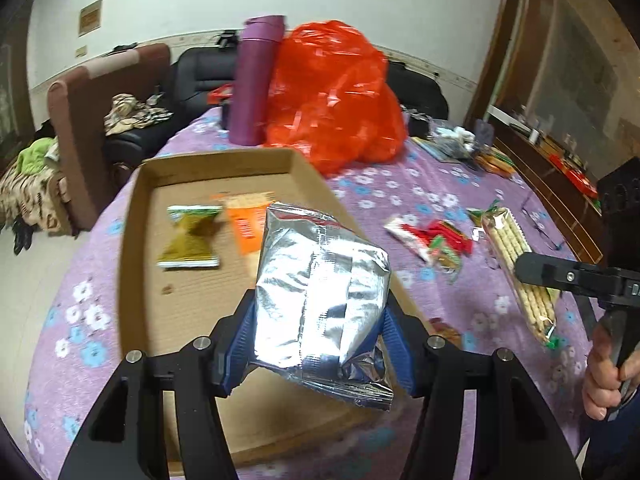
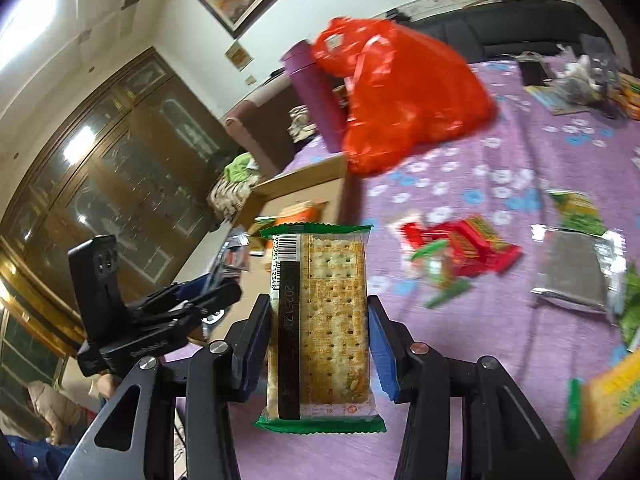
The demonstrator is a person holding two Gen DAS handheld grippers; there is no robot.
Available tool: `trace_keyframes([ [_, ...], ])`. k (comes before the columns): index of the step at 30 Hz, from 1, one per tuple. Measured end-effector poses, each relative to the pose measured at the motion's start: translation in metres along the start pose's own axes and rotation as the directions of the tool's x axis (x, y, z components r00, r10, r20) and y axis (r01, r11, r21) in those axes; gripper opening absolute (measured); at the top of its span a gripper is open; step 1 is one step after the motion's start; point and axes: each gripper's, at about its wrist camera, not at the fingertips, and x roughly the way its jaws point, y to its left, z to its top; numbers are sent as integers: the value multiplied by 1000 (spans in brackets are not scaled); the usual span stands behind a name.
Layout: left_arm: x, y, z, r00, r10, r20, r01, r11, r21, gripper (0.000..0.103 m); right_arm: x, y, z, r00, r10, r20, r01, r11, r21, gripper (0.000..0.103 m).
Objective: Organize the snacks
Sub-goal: 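Carry both items into the cardboard tray and open both tools to release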
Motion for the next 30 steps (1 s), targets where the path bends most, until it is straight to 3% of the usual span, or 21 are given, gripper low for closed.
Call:
trace_keyframes([
  [8,0,40,-9,998,67,-6,-67,995,-72,58,54,40,8,997,63,-47,-63,998,-15,51],
  [13,5,57,-14,997,73,-21,-75,991,-110,58,90,53,10,996,57,-71,-59,998,-26,51],
  [17,10,63,-18,996,77,-34,-80,990,-118,58,116,51,5,995,14,-98,-18,999,-42,51],
  [23,16,63,-19,996,79,-42,-84,990,-112,58,133,39,-1,990,17,-137,-20,1000,-21,51],
  [30,23,56,-19,992,107,-65,-112,991,-79,58,137,52,-6,990,-70,-119,55,990,-128,51],
])
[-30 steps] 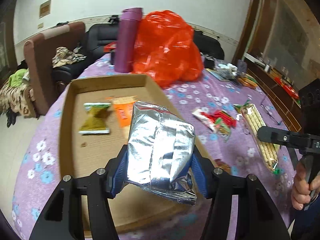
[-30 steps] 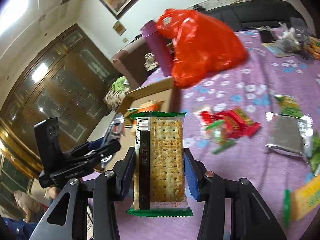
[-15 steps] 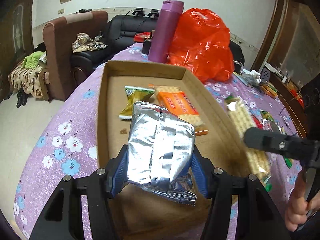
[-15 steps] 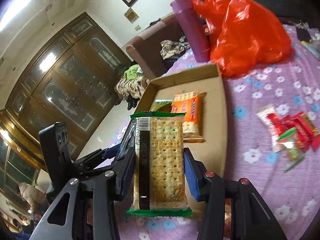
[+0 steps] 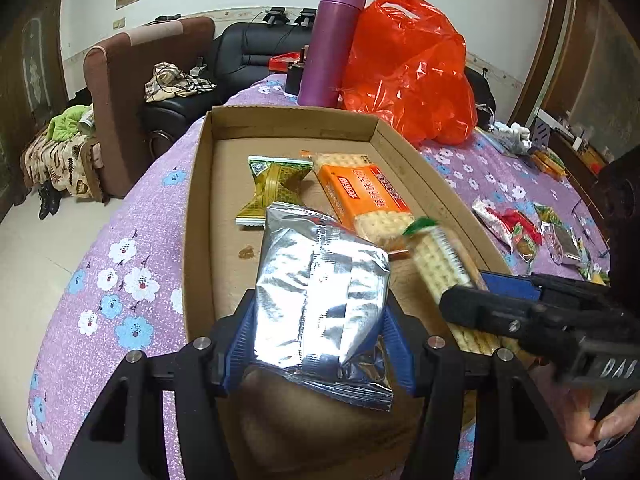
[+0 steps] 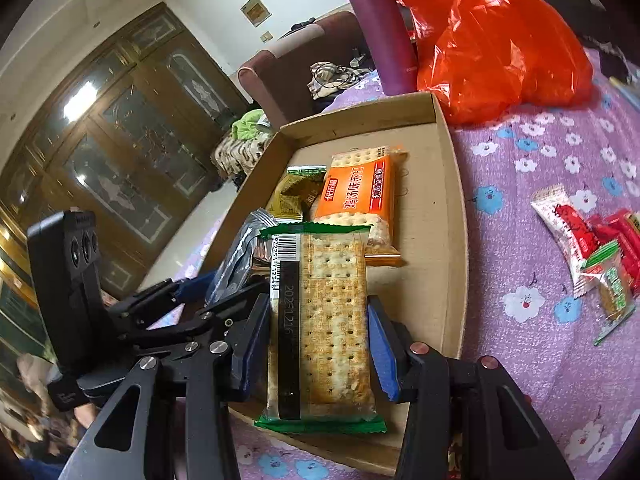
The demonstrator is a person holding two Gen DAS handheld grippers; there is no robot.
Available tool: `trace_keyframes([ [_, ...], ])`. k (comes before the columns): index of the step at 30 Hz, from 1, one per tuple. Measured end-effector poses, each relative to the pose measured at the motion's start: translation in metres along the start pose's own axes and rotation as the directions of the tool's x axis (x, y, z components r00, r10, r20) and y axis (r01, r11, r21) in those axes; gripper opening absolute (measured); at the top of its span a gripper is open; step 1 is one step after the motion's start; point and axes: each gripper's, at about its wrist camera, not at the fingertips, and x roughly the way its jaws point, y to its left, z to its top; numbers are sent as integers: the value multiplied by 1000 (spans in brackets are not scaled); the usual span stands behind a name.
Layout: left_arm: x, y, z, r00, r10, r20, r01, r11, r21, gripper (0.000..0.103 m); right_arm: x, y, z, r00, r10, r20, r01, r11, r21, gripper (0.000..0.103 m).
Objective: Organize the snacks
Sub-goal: 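Carry both items into the cardboard tray and open both tools to release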
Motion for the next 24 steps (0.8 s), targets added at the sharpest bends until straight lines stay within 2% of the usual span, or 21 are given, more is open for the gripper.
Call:
trace_keyframes([
  [3,1,-1,-1,1000,6,-4,-6,1000,4,58,5,11,-4,996,-85,3,85,993,-77,51],
  [8,2,-4,-2,1000,24,-8,-23,999,26,58,9,20,-7,989,-144,18,145,978,-151,51],
  [14,6,-9,-2,998,53,-20,-52,997,51,58,11,22,-9,986,-165,16,165,970,-181,51],
  [24,5,-8,-3,999,31,-14,-30,999,42,63,4,24,-11,989,-149,21,150,974,-171,53],
])
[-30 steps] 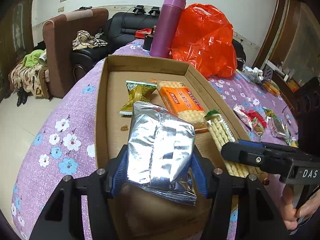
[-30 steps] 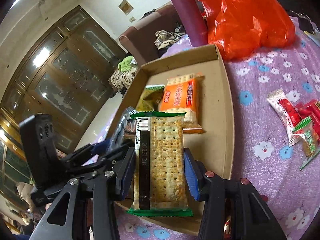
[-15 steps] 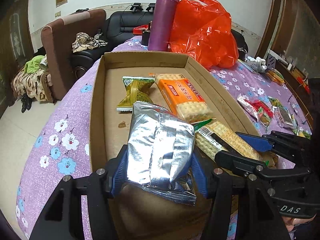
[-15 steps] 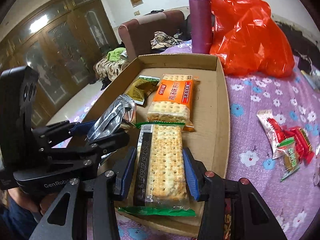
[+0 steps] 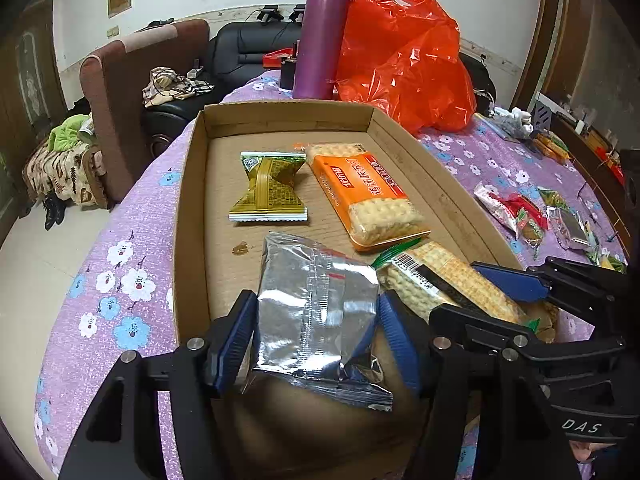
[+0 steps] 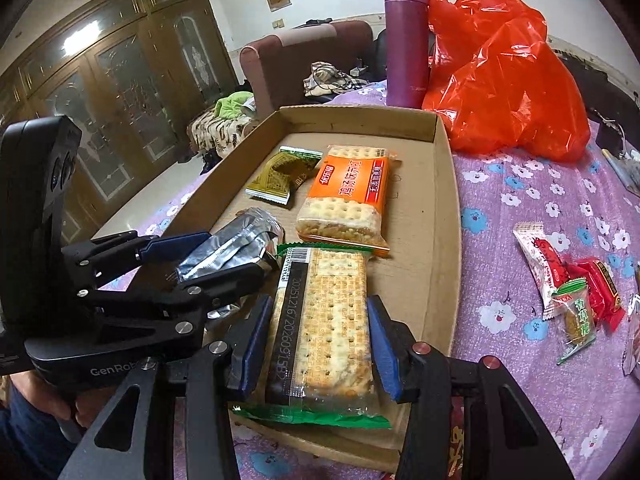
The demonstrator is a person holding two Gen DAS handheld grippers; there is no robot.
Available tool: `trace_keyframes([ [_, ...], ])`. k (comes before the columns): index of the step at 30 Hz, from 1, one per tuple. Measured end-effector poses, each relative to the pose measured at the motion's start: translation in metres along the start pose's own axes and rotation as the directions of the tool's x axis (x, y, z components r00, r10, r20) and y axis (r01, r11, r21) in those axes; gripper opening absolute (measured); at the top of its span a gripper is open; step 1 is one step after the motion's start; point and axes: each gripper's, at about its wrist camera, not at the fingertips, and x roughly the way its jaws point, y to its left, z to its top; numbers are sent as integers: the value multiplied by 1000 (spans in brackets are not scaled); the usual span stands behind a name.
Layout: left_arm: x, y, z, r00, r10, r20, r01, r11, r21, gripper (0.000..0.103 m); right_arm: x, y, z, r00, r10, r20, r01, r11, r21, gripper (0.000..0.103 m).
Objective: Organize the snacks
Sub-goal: 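Carry both items into the cardboard tray and open both tools to release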
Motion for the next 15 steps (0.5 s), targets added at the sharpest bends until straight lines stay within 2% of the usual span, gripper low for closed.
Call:
trace_keyframes([
  [6,-3,3,-1,1000,-10,8,10,1000,-9,63,-13,-2,0,999,25,26,-25,1000,14,54],
  [12,-6,5,-1,1000,-12,22,12,1000,-17,63,-51,-23,9,992,77,104,-89,990,108,54],
  [15,-7,6,-1,1000,-17,22,17,1000,-22,63,-69,-41,10,991,53,119,-71,986,153,54],
])
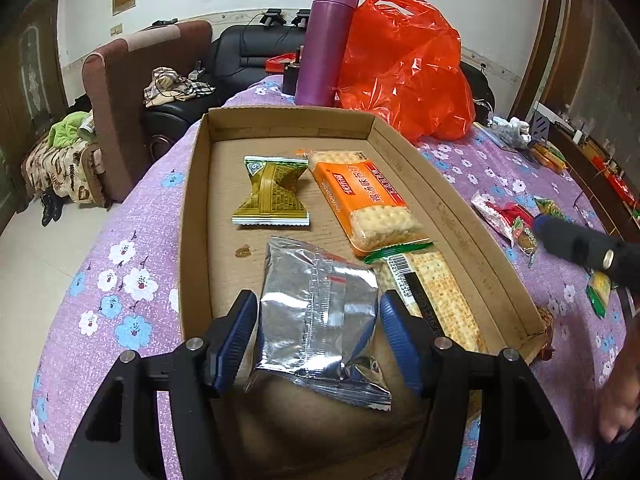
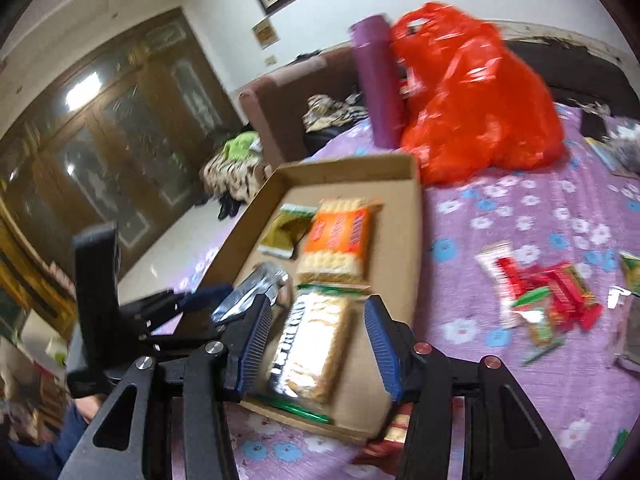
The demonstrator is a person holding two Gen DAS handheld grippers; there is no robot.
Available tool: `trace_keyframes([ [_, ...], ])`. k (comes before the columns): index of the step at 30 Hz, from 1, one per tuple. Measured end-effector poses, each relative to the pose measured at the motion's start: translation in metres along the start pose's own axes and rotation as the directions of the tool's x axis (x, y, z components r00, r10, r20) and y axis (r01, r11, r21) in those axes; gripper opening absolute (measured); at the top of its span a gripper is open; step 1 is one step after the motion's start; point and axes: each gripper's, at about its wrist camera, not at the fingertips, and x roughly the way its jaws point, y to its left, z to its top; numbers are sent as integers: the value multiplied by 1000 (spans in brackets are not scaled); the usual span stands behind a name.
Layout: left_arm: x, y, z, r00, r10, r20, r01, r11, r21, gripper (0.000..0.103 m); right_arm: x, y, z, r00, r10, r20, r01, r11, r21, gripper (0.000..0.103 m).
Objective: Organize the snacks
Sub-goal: 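Move the right tool to the dark red foil snack and grasp it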
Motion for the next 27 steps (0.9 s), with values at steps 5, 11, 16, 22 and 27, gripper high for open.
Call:
trace_keyframes([
  [5,-3,1,-1,1000,-8,15,8,1000,-5,63,-22,-42,-6,998,2,-60,5,992,124,54],
  [11,-4,0,-1,1000,-11,20,11,1000,-2,63,-26,-54,-33,989,22,-143,0,988,153,52],
  [16,-6,1,-1,1000,-17,26,17,1000,-3,63,-13,-48,-44,981,14,-195,18,987,158,42],
  [22,-7,2,-2,999,-31,26,31,999,-8,63,-8,-44,-44,979,-28,-202,55,990,128,40],
  [27,-7,2,-2,999,-36,29,37,999,-7,63,-9,-51,-46,975,-21,-219,54,988,145,38],
])
